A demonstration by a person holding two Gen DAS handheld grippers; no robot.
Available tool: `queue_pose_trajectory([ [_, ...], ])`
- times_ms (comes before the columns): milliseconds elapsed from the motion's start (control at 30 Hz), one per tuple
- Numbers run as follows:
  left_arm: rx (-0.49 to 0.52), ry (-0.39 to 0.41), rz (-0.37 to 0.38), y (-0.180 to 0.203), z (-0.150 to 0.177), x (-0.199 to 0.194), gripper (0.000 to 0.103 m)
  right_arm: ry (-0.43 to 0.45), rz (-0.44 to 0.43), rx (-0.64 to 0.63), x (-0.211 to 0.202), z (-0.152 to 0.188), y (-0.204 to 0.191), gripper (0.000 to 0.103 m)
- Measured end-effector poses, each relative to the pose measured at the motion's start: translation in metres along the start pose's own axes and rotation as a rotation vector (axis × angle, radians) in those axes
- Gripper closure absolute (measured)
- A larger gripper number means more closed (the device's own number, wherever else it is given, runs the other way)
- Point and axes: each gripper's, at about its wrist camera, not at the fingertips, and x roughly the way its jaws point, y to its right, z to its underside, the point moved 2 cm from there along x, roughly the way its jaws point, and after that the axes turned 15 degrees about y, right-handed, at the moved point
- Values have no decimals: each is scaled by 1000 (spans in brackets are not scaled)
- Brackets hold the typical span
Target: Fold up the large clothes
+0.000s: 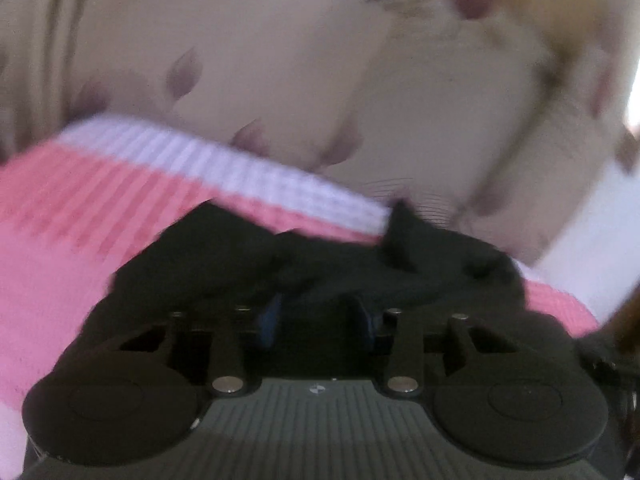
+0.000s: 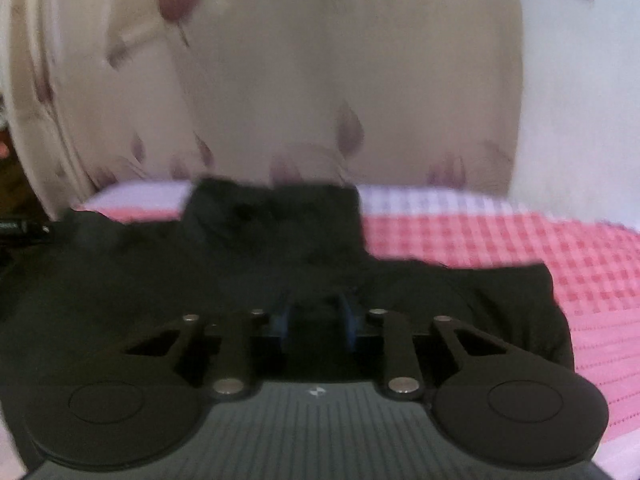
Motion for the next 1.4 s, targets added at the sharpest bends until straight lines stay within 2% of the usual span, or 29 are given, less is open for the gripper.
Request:
queue_pose_trajectory([
  [67, -66, -12, -45, -19, 7, 5, 91, -19, 17, 38, 7, 10, 14, 92],
  [133, -112, -14, -68, -31, 11, 10, 92, -29, 29, 55, 10, 17, 21, 98],
  [267, -81, 23, -81, -34, 18, 13, 92, -22, 37, 135, 13, 25, 40, 103],
  [533, -162, 56, -77, -53, 22, 8, 92, 17, -28, 394, 2, 38, 90, 103],
  [700, -326, 83, -81, -81, 22, 0, 92, 43, -41, 562, -2, 44, 116, 103],
  [767, -402, 104, -103, -93, 24, -5, 92, 48, -37, 641, -4, 48, 127, 103],
  [867, -465, 129, -140, -103, 25, -11, 92, 55, -18, 700, -8, 51, 137, 103],
  [933, -526, 161, -196, -113, 27, -17, 92, 64, -1, 718, -11, 52, 139, 103],
  [1000, -608, 182, -321, -127, 30, -25, 91, 74, 26, 703, -16, 52, 140, 103],
  [1033, -652, 182, -315, -133, 30, -25, 92, 77, 46, 670, -18, 50, 136, 103],
  [1067, -618, 162, -312, -131, 26, -24, 92, 76, 73, 614, -19, 46, 128, 103],
  [1133, -454, 106, -305, -117, 12, -20, 95, 75, 134, 453, -18, 38, 107, 103],
  [1200, -439, 83, -201, -116, 4, -22, 89, 82, 168, 340, -20, 36, 92, 103],
  [1233, -451, 81, -179, -120, 0, -26, 81, 88, 169, 317, -22, 35, 88, 102],
  [1267, -465, 89, -154, -125, -4, -31, 67, 94, 169, 312, -24, 35, 88, 102],
  [1300, -477, 95, -123, -130, -9, -36, 58, 102, 165, 328, -27, 35, 89, 102],
  [1367, -464, 50, -53, -137, -20, -39, 14, 129, 151, 373, -34, 37, 94, 100],
  [1400, -445, 15, -1, -140, -26, -38, 9, 141, 139, 393, -38, 38, 96, 97],
])
